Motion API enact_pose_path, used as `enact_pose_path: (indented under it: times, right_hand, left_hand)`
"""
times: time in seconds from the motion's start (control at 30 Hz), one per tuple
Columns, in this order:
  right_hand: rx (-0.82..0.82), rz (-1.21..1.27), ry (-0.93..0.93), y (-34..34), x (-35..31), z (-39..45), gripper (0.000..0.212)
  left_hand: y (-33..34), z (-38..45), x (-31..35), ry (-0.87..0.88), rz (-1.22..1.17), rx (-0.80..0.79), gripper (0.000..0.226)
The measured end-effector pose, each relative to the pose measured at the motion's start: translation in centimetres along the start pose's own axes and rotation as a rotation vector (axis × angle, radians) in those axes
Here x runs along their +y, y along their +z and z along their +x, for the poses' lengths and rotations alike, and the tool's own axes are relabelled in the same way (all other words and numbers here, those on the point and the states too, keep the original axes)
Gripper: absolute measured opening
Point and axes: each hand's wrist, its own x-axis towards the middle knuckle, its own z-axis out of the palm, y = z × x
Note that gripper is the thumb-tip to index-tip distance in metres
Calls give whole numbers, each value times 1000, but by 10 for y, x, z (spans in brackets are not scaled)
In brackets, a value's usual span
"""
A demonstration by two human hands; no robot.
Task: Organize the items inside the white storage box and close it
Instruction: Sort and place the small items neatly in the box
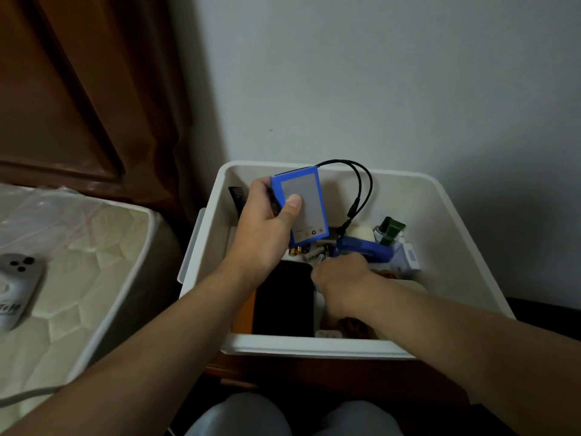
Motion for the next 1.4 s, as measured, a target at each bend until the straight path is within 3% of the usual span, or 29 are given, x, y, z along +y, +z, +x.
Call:
enact_pose_path:
  times: [0.07,0.23,0.37,0.43,0.5,0.57,0.63,0.73,0.8,0.93,1.0,1.1,1.17,1.4]
  right_hand:
    - [5,-39,17,4,-2,4,68]
    - [7,-82,-22,6,-2,2,54]
    - [32,152,-55,-2,9,-9,46]
    - [83,425,-42,-5,26,-15,41]
    - [34,921,-52,-4,47,-24,40]
    - [-171,1543,-215,2,66,-34,38]
    - [-354,2001,-426,9,80,-47,44]
    - [-390,2186,-499,11,90,-55,52]
    - [-335,2123,-370,7,89,-54,44]
    - [-84,1692,83,7,72,-36,24]
    - [54,1357,191,5,62,-23,27]
    - [203,652,227,2,47,-7,39]
    - [259,390,269,1,39,0,39]
    - [103,330,253,2,28,15,49]
  left_hand:
    - [0,1,0,6,9,2,24]
    - [1,1,2,8,29,4,24]
    - [0,-1,4,33,44,22,24]
    - [0,-1,5,46,40,39,24]
    - [-2,0,6,53,36,60,25]
    - [-3,1,6,51,37,79,26]
    - [-3,2,7,41,29,84,27]
    - [-3,1,7,25,26,78,27]
    - [-4,0,7,21,33,70,27]
    - [-2,-1,7,20,52,77,28]
    - [-2,0,7,20,57,79,28]
    - [-3,1,6,19,58,71,28]
    - [-3,1,5,19,61,67,28]
    - [-2,0,4,43,62,38,29]
